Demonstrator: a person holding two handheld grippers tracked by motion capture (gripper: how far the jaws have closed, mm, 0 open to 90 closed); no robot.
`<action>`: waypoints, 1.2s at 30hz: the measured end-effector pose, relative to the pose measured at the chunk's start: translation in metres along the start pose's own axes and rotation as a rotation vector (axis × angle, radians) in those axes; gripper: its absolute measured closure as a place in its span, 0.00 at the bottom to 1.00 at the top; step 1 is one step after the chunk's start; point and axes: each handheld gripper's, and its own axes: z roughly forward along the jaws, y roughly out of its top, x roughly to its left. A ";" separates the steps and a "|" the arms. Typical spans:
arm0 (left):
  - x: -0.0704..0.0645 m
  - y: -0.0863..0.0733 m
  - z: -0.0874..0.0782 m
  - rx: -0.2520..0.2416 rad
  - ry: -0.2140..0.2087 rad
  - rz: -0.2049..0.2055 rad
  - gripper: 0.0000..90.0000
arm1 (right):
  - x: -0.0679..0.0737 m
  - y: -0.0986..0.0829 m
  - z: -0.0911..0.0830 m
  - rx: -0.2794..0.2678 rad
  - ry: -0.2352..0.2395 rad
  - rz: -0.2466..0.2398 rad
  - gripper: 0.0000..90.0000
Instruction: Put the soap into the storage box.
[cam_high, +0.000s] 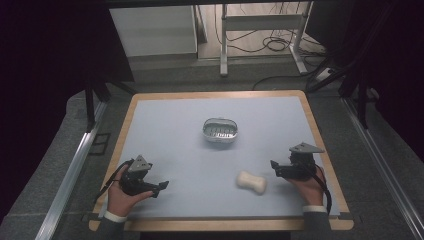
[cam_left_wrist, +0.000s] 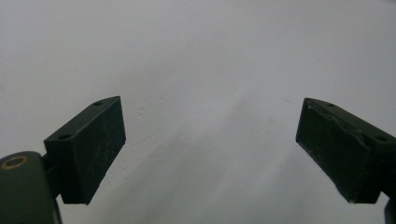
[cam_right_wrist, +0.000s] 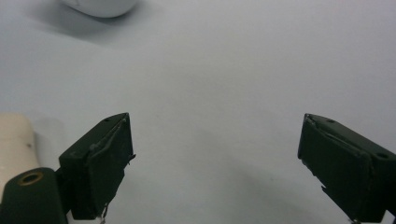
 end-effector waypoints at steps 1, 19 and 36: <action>0.000 0.000 0.000 0.000 0.000 0.000 0.10 | -0.001 0.000 -0.002 0.003 0.009 0.004 0.16; -0.001 0.000 0.004 0.005 -0.018 0.008 0.10 | -0.009 -0.002 -0.008 -0.004 0.002 0.012 0.17; -0.003 0.000 0.006 -0.001 -0.041 0.004 0.10 | -0.005 0.005 -0.013 0.006 0.024 -0.028 0.19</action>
